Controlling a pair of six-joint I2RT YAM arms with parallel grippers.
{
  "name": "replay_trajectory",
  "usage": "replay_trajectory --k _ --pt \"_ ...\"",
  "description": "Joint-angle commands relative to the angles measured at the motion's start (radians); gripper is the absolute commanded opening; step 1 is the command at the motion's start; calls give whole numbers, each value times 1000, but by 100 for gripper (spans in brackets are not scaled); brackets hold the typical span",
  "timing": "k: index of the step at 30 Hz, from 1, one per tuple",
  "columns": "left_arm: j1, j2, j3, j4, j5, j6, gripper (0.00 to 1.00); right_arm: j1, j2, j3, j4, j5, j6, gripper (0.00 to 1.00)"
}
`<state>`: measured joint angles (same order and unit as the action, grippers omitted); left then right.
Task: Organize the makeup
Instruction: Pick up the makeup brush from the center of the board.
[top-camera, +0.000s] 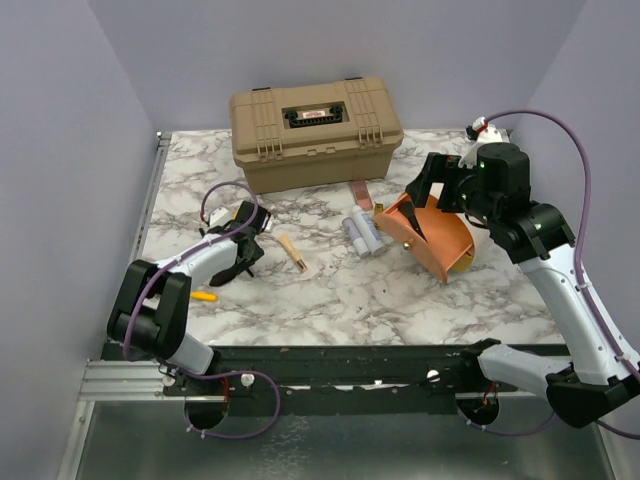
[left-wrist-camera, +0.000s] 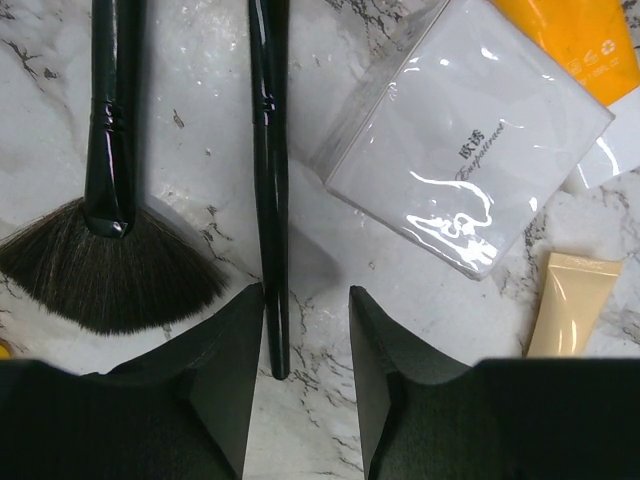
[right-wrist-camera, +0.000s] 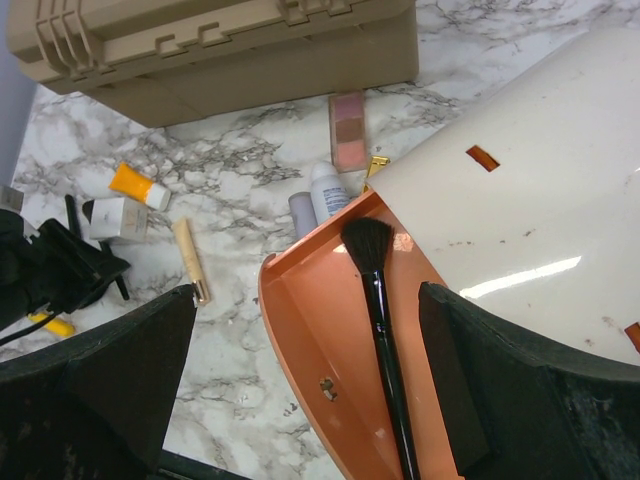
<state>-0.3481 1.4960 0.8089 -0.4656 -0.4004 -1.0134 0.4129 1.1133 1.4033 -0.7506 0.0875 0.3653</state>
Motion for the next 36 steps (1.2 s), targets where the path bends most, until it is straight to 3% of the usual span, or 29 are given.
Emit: replay_trajectory --k 1,8,15,20,26,36 --pt "4 39 -4 -12 6 11 40 5 -10 -13 -17 4 -6 100" --pt "4 61 -13 -11 3 15 35 5 -18 -21 -23 11 -2 100" --pt "5 44 -25 -10 16 26 5 5 13 -2 -22 -13 3 100" --pt "4 23 -36 -10 9 39 0 6 35 2 -36 -17 12 100" --pt "5 18 -19 4 39 90 0 6 31 -4 -30 -25 16 100" --pt "4 -79 -57 22 16 46 0 6 15 -9 -32 -19 12 100"
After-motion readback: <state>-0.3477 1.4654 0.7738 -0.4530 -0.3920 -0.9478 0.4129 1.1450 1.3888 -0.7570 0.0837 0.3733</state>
